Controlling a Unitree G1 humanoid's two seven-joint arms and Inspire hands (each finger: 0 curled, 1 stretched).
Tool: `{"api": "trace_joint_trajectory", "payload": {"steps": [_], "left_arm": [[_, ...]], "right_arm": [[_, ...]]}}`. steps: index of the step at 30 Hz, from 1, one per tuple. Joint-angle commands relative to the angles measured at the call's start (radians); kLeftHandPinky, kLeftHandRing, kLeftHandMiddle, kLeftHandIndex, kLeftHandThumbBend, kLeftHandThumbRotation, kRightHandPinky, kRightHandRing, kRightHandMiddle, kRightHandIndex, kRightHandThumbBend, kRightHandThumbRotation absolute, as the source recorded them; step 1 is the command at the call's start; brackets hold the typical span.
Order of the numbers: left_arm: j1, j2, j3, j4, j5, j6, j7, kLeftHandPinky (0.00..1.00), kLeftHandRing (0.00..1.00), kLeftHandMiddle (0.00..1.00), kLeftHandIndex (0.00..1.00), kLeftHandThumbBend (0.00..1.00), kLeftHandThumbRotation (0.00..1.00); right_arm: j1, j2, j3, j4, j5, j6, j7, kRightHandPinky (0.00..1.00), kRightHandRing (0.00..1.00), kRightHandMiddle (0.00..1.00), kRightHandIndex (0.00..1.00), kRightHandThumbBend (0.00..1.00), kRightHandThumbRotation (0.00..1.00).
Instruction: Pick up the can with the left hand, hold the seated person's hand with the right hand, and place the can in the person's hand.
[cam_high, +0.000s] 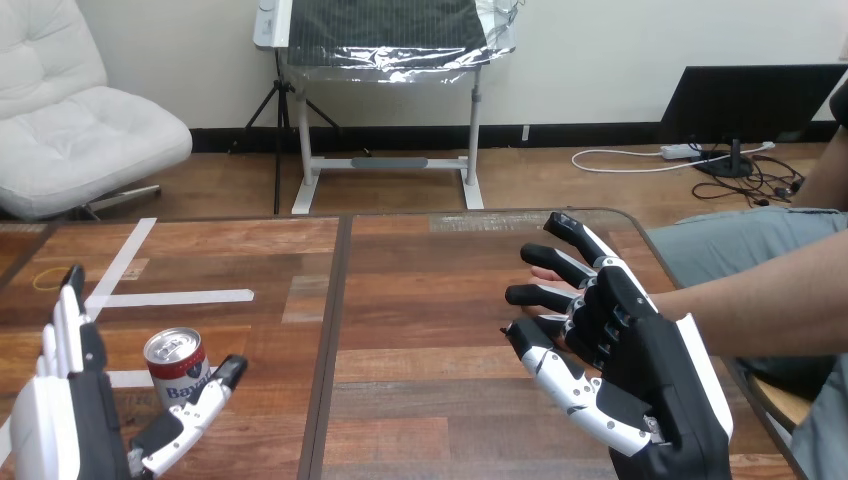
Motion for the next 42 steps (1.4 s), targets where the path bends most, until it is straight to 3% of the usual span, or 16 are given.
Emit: {"api": "trace_joint_trajectory", "payload": {"steps": [1, 12, 42], "left_arm": [[-0.056, 0.018, 0.025, 0.031, 0.025, -0.009, 0.031, 0.98, 1.0, 1.0, 1.0, 0.87, 0.34], [-0.07, 0.025, 0.033, 0.072, 0.032, -0.032, 0.066, 0.97, 1.0, 1.0, 1.0, 0.85, 0.3], [-0.09, 0.024, 0.041, 0.114, 0.071, -0.008, 0.116, 0.95, 1.0, 1.0, 1.0, 0.85, 0.28]], "right_arm": [[-0.044, 0.022, -0.008, -0.057, -0.007, 0.004, -0.003, 0.6, 0.71, 0.83, 0.89, 0.48, 0.0], [-0.042, 0.019, -0.012, -0.055, -0.009, 0.002, 0.002, 0.6, 0.72, 0.84, 0.89, 0.47, 0.0], [-0.042, 0.024, -0.015, -0.052, -0.01, 0.007, 0.002, 0.61, 0.72, 0.83, 0.89, 0.47, 0.0]]}}
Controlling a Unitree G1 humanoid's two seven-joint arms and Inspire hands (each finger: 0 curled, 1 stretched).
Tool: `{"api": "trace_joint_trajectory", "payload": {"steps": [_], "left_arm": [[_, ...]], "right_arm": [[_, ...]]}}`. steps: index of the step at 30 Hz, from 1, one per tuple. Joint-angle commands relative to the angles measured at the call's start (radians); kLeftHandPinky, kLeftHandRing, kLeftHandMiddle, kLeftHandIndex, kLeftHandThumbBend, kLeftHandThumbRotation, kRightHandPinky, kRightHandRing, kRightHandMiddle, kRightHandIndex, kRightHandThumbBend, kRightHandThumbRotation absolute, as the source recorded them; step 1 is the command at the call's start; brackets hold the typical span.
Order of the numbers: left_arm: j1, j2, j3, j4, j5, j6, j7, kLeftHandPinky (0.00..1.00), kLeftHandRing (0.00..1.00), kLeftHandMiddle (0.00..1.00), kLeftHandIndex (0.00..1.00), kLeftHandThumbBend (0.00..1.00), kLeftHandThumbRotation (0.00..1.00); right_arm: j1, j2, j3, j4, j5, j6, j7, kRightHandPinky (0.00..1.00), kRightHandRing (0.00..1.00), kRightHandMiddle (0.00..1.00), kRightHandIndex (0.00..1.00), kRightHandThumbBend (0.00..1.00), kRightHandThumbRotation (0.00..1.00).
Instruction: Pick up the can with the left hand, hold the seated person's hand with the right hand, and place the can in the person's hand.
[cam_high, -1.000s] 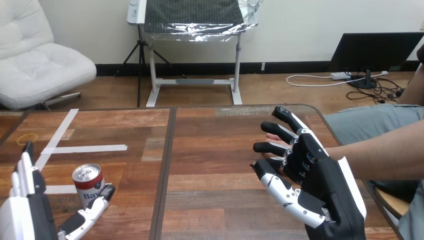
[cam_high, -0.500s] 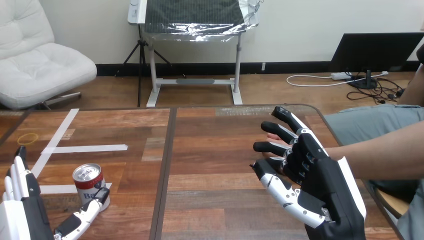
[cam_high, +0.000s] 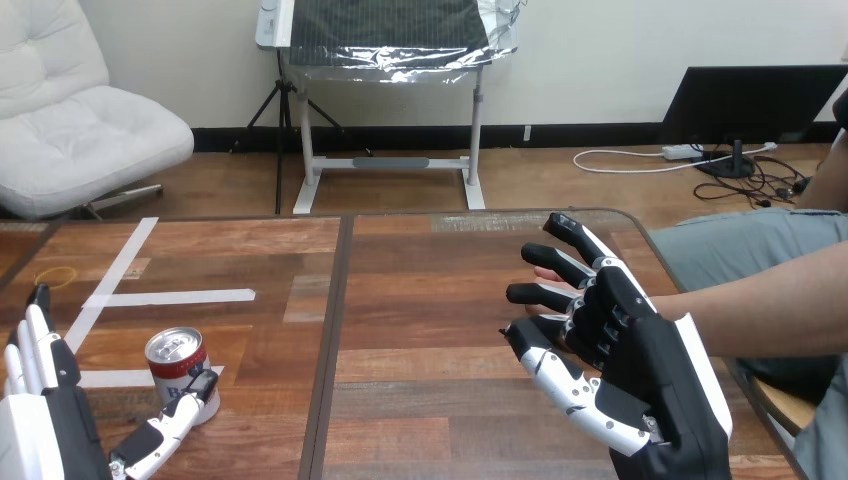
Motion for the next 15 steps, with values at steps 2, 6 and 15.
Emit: {"api": "trace_joint_trajectory", "payload": {"steps": [2, 6, 15], "left_arm": [[-0.061, 0.02, 0.006, 0.013, 0.01, -0.008, 0.013, 0.95, 1.0, 1.0, 1.0, 0.85, 0.28], [-0.061, 0.017, 0.005, 0.012, 0.012, -0.002, 0.012, 0.95, 1.0, 1.0, 1.0, 0.85, 0.27], [-0.065, 0.009, 0.005, 0.019, -0.011, -0.009, 0.003, 0.95, 1.0, 1.0, 1.0, 0.85, 0.26]], "right_arm": [[-0.043, 0.02, -0.011, -0.048, 0.001, -0.005, 0.0, 0.61, 0.72, 0.83, 0.89, 0.47, 0.0], [-0.043, 0.02, -0.011, -0.048, 0.0, -0.006, 0.0, 0.61, 0.72, 0.83, 0.89, 0.47, 0.0], [-0.046, 0.02, -0.013, -0.043, 0.003, -0.006, 0.002, 0.62, 0.73, 0.83, 0.89, 0.47, 0.01]]}}
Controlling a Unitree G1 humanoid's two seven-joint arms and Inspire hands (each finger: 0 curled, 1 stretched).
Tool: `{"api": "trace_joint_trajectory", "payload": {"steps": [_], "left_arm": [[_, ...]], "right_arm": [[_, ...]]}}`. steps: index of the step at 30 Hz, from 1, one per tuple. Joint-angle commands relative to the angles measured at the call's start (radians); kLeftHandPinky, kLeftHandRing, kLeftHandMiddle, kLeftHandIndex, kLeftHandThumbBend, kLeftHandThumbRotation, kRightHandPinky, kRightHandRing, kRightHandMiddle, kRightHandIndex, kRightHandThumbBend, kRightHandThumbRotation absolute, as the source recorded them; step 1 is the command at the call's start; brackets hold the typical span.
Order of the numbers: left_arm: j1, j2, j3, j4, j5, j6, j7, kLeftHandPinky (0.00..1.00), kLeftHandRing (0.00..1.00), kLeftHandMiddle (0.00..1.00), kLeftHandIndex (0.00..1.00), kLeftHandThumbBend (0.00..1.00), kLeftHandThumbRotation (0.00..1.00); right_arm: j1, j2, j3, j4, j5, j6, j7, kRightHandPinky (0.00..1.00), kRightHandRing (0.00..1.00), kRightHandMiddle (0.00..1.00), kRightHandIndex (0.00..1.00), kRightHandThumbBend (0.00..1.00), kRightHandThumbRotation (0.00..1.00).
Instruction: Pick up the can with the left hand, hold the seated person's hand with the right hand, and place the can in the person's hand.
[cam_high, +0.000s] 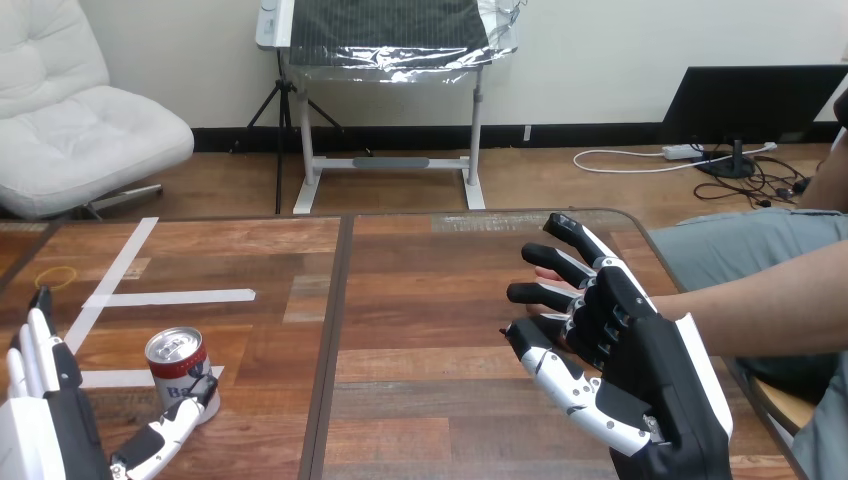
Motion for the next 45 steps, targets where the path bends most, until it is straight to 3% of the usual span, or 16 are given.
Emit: {"api": "trace_joint_trajectory", "payload": {"steps": [1, 24, 30, 45], "left_arm": [[-0.062, 0.009, 0.005, 0.004, -0.01, -0.009, 0.002, 0.95, 1.0, 1.0, 1.0, 0.85, 0.26], [-0.069, 0.014, 0.001, 0.004, -0.049, 0.032, -0.075, 0.95, 1.0, 1.0, 1.0, 0.85, 0.3], [-0.075, 0.012, 0.001, -0.003, -0.047, 0.081, -0.11, 0.95, 1.0, 1.0, 1.0, 0.87, 0.31], [-0.128, 0.041, 0.0, 0.08, -0.037, 0.084, -0.111, 0.94, 1.0, 1.0, 1.0, 0.88, 0.28]], "right_arm": [[-0.046, 0.02, -0.011, -0.042, 0.003, -0.006, 0.001, 0.62, 0.73, 0.83, 0.89, 0.47, 0.01], [-0.05, 0.022, -0.01, -0.041, -0.002, 0.0, 0.001, 0.63, 0.73, 0.83, 0.89, 0.47, 0.01], [-0.046, 0.024, -0.009, -0.049, -0.011, 0.013, -0.006, 0.63, 0.73, 0.83, 0.89, 0.47, 0.0], [-0.046, 0.024, -0.01, -0.047, -0.016, 0.008, -0.004, 0.62, 0.72, 0.83, 0.89, 0.47, 0.0]]}}
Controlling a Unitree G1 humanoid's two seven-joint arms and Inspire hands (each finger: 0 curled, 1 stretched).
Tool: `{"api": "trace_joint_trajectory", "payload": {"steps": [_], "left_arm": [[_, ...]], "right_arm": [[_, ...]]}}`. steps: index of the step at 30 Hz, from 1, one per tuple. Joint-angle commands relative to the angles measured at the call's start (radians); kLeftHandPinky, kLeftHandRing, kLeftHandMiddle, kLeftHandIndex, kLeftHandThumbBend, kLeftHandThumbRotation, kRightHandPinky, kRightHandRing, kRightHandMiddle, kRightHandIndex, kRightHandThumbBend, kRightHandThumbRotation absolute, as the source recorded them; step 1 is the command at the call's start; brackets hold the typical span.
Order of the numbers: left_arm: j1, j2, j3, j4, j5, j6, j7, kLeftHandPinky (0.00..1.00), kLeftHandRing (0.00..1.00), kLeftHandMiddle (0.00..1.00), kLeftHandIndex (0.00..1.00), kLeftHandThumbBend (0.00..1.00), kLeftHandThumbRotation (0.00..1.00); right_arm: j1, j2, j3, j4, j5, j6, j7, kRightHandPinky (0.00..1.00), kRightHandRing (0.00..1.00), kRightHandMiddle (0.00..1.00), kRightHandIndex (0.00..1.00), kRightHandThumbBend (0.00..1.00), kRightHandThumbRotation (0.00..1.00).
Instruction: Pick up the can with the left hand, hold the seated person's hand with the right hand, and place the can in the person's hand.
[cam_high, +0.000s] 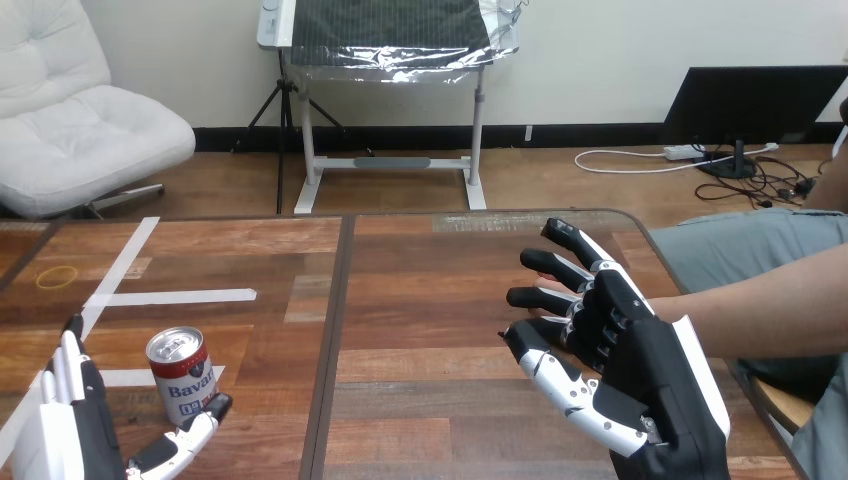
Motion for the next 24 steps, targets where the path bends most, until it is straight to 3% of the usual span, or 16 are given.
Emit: {"api": "trace_joint_trajectory", "payload": {"steps": [1, 24], "left_arm": [[-0.091, 0.036, 0.002, 0.03, 0.003, -0.004, 0.002, 0.94, 0.99, 1.0, 1.0, 0.88, 0.28], [-0.199, 0.089, 0.0, 0.237, -0.021, -0.047, 0.035, 0.94, 0.99, 1.0, 1.0, 0.92, 0.4]], "right_arm": [[-0.046, 0.022, -0.007, -0.047, -0.001, -0.011, -0.002, 0.62, 0.72, 0.83, 0.89, 0.47, 0.0], [-0.046, 0.022, -0.007, -0.048, 0.002, -0.006, 0.001, 0.61, 0.72, 0.83, 0.89, 0.47, 0.0]]}}
